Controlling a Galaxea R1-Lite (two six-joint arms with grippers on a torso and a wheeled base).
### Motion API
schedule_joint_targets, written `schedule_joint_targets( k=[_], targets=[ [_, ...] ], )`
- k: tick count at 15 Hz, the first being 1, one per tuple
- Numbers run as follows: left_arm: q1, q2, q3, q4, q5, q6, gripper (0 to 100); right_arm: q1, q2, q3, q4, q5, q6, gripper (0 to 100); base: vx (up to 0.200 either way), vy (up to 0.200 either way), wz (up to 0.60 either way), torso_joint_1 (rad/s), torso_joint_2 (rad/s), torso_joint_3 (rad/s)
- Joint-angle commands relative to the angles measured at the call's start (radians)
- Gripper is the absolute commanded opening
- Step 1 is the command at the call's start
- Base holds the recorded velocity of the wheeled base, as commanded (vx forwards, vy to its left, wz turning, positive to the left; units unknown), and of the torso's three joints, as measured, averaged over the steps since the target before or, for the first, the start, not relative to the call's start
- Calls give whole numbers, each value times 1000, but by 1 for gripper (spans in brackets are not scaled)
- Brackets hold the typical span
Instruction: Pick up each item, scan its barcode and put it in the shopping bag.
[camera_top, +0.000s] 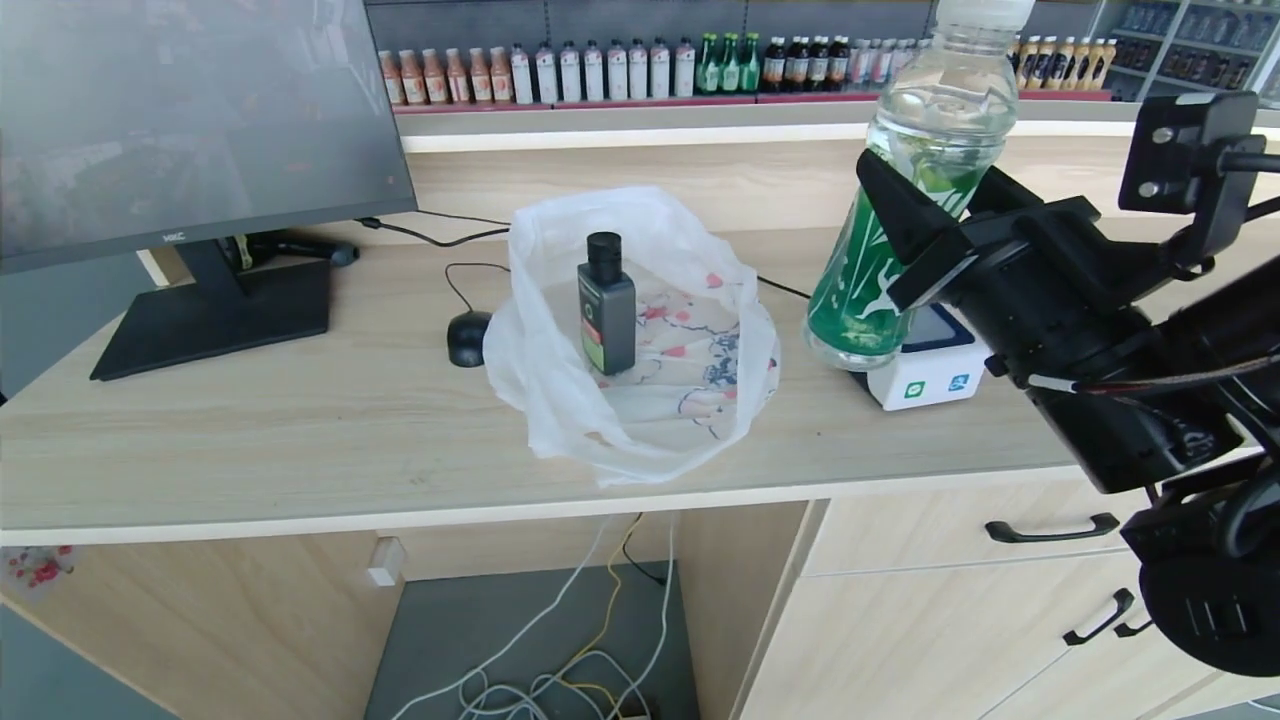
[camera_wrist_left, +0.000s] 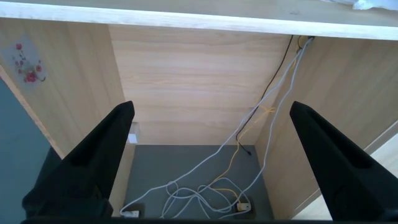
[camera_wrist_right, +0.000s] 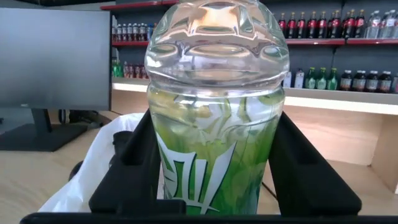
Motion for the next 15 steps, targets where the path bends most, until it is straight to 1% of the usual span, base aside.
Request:
schedule_joint_targets(
  k=[1,5,11,12,15],
  targets=[
    [0,0,0,1,0,-1,100,2,-4,5,2,1,1,0,0,200,0,2,2,-2],
    [0,0,0,1,0,1,100,2,-3,4,2,1,1,0,0,200,0,5,1,1],
    [0,0,0,1,0,5,100,1,-1,2,2,1,0,0,0,0,0,0,0,0],
    [0,0,0,1,0,5,100,-21,-1,-2,2,0,0,0,0,0,0,0,0,0],
    [0,0,0,1,0,5,100,-29,25,-36,5,1,0,0,0,0,0,0,0,0]
  ],
)
